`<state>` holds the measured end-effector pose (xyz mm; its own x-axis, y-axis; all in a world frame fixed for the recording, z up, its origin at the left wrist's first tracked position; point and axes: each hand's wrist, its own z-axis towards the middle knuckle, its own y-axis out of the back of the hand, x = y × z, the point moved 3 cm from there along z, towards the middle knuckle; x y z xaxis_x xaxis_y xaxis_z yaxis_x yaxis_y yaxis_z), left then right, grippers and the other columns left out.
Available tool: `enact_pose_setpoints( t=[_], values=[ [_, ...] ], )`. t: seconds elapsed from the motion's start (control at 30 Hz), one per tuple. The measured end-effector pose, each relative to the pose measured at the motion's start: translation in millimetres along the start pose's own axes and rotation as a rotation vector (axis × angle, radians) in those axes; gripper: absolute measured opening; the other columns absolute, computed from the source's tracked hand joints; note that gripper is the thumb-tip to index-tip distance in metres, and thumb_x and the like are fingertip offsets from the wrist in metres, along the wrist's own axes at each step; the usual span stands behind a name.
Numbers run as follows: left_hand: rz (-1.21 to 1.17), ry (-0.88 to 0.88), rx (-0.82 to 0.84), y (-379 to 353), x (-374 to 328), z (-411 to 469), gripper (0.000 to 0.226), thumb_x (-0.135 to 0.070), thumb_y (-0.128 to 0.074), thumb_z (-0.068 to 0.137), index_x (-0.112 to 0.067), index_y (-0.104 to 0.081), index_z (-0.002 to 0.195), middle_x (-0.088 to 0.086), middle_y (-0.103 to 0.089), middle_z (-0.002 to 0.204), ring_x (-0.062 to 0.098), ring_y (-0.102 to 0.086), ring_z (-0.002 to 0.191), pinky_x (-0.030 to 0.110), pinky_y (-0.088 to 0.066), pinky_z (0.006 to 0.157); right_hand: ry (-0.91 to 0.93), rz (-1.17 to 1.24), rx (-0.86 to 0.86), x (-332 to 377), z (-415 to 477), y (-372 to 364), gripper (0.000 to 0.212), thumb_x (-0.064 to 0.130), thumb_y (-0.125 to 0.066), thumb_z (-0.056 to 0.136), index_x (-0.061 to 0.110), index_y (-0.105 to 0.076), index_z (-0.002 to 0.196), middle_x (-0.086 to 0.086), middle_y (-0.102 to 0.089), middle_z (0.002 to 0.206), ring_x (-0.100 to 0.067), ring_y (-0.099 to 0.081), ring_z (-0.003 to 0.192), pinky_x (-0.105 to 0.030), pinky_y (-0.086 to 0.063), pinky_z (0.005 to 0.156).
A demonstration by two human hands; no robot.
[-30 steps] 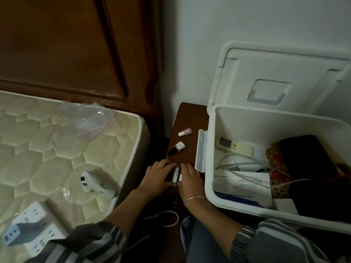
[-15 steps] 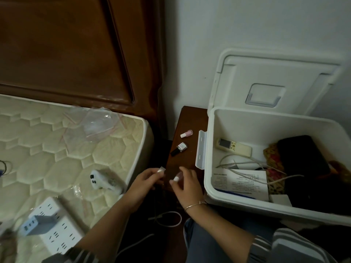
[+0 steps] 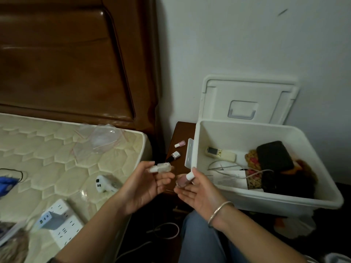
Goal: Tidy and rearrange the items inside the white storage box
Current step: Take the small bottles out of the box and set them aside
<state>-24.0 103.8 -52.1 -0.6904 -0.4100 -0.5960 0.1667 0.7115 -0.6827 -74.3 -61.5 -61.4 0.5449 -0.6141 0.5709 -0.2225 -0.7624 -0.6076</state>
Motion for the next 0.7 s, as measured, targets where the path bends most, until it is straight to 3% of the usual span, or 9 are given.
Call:
enact_pose_setpoints(
  t=[0.17, 0.33, 0.5, 0.6, 0.7],
  values=[
    [0.000, -0.009, -0.027, -53, 3, 25, 0.033, -0.014, -0.056, 0.084, 0.003, -0.065, 0.111, 0.018, -0.067, 0.080, 0.012, -0.058, 0.051, 0.017, -0.048, 0.044, 0.125, 0.200, 0.051, 52, -32, 20, 0.046, 0.030, -0.063, 0.081, -0.008, -0.063, 0.108, -0.024, -0.069, 0.102, -0.027, -0.071, 0.089, -0.026, -0.059, 0.066],
    [0.137, 0.002, -0.034, -88, 7, 60, 0.030, -0.013, -0.057, 0.094, -0.003, -0.054, 0.122, 0.024, -0.069, 0.105, 0.010, -0.058, 0.052, 0.016, -0.046, 0.041, 0.209, 0.235, -0.026, 102, -48, 58, 0.039, 0.006, -0.062, 0.076, -0.013, -0.060, 0.110, -0.027, -0.067, 0.108, -0.028, -0.071, 0.088, -0.026, -0.059, 0.072],
    [0.385, -0.018, 0.003, -113, 8, 94, 0.023, -0.006, -0.057, 0.094, -0.005, -0.059, 0.117, 0.017, -0.070, 0.106, 0.005, -0.058, 0.059, 0.015, -0.046, 0.049, 0.200, -0.044, -0.054, 137, -47, 98, 0.028, -0.007, -0.045, 0.090, -0.002, -0.063, 0.111, -0.020, -0.069, 0.110, -0.020, -0.070, 0.087, -0.019, -0.053, 0.064],
    [0.554, -0.033, -0.014, -123, 7, 112, 0.021, -0.003, -0.058, 0.093, -0.005, -0.061, 0.114, 0.008, -0.070, 0.093, 0.006, -0.057, 0.062, 0.016, -0.045, 0.053, 0.224, -0.178, -0.079, 156, -39, 120, 0.025, -0.005, -0.047, 0.092, -0.001, -0.063, 0.111, -0.022, -0.069, 0.108, -0.015, -0.067, 0.082, -0.023, -0.046, 0.072],
    [0.784, -0.043, -0.095, -126, 4, 132, 0.022, -0.012, -0.066, 0.090, -0.006, -0.059, 0.110, 0.008, -0.068, 0.089, 0.008, -0.059, 0.067, 0.020, -0.046, 0.059, 0.220, -0.264, -0.099, 172, -25, 136, 0.022, 0.004, -0.053, 0.093, -0.003, -0.062, 0.111, -0.023, -0.069, 0.106, -0.016, -0.065, 0.076, -0.023, -0.050, 0.068]
  ],
)
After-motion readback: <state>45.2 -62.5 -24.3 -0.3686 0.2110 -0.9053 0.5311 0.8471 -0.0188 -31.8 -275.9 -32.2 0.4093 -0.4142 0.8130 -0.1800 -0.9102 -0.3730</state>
